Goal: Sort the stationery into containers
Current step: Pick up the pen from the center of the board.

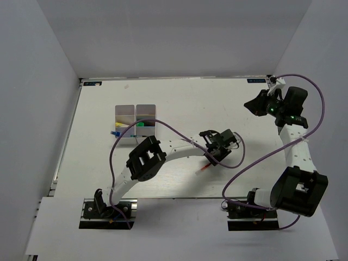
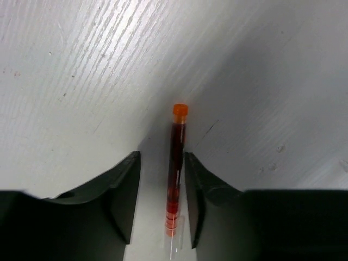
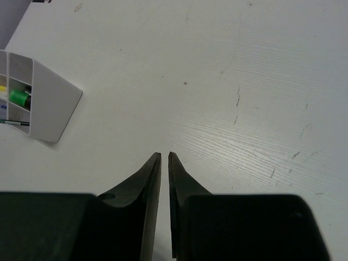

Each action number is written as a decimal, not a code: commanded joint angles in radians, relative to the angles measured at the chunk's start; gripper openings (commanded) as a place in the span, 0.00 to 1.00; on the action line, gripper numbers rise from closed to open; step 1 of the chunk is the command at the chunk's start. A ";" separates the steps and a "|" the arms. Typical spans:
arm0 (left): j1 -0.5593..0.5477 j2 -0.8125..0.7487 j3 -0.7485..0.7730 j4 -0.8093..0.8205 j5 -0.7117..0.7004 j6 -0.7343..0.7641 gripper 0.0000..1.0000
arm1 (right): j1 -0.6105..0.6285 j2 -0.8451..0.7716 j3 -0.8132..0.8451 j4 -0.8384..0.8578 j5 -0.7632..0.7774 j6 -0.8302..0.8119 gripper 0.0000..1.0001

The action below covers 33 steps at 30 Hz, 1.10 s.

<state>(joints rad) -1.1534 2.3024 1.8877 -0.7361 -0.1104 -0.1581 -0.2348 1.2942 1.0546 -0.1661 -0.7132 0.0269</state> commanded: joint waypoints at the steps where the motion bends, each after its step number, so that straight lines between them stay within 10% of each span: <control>1: -0.019 0.017 0.048 -0.066 -0.075 0.008 0.45 | -0.018 -0.044 -0.013 0.043 -0.091 0.018 0.17; 13: -0.037 0.019 -0.047 -0.106 -0.115 -0.004 0.13 | -0.069 -0.082 -0.054 0.063 -0.207 0.039 0.21; 17: 0.006 -0.182 -0.277 0.125 -0.077 -0.069 0.04 | -0.081 -0.099 -0.079 0.082 -0.241 0.030 0.59; 21: 0.057 -0.360 -0.448 0.245 -0.089 -0.132 0.00 | -0.093 -0.104 -0.093 0.099 -0.291 0.024 0.66; 33: 0.212 -0.891 -0.895 0.590 -0.631 -0.325 0.00 | -0.104 -0.130 -0.148 0.134 -0.400 0.018 0.66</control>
<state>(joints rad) -0.9627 1.5345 1.0580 -0.2802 -0.4866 -0.4145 -0.3336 1.2030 0.9165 -0.0834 -1.0573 0.0479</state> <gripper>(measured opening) 0.196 0.657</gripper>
